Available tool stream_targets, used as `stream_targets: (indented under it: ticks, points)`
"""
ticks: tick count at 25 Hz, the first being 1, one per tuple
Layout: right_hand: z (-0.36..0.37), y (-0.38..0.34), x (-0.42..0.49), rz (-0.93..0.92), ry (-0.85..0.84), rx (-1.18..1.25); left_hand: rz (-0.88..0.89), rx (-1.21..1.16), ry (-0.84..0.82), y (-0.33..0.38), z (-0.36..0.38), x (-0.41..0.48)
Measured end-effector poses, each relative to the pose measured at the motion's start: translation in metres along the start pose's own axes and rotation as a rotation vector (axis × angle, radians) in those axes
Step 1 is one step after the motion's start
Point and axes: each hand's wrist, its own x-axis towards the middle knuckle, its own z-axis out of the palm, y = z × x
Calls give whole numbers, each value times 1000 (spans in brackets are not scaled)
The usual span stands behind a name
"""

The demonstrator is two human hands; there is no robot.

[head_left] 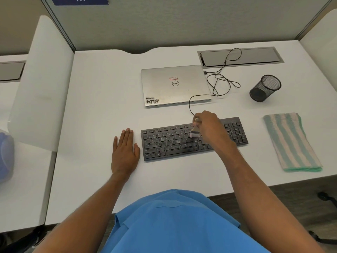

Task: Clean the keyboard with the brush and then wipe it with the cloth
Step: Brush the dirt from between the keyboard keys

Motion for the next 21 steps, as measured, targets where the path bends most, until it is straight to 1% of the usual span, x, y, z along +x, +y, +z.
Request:
stream_targets:
  ticks: [3, 5, 8, 12, 15, 19, 21]
  points:
    - [-6, -7, 1, -40, 45, 47, 4, 8, 5, 0, -1, 1]
    - [1, -10, 5, -71, 34, 19, 5, 7, 1, 1, -1, 1]
    - [8, -14, 9, -86, -27, 2, 3, 5, -3, 2, -1, 0]
    - [2, -1, 11, -46, 19, -55, 4, 7, -4, 2, -1, -1]
    - [-4, 5, 13, -13, 58, -35, 4, 6, 0, 3, -1, 0]
    - [-2, -6, 13, -153, -3, -101, 0, -2, 0, 2, -2, 1]
    - [2, -7, 13, -188, -22, -155, 8, -19, -8, 0, -2, 2]
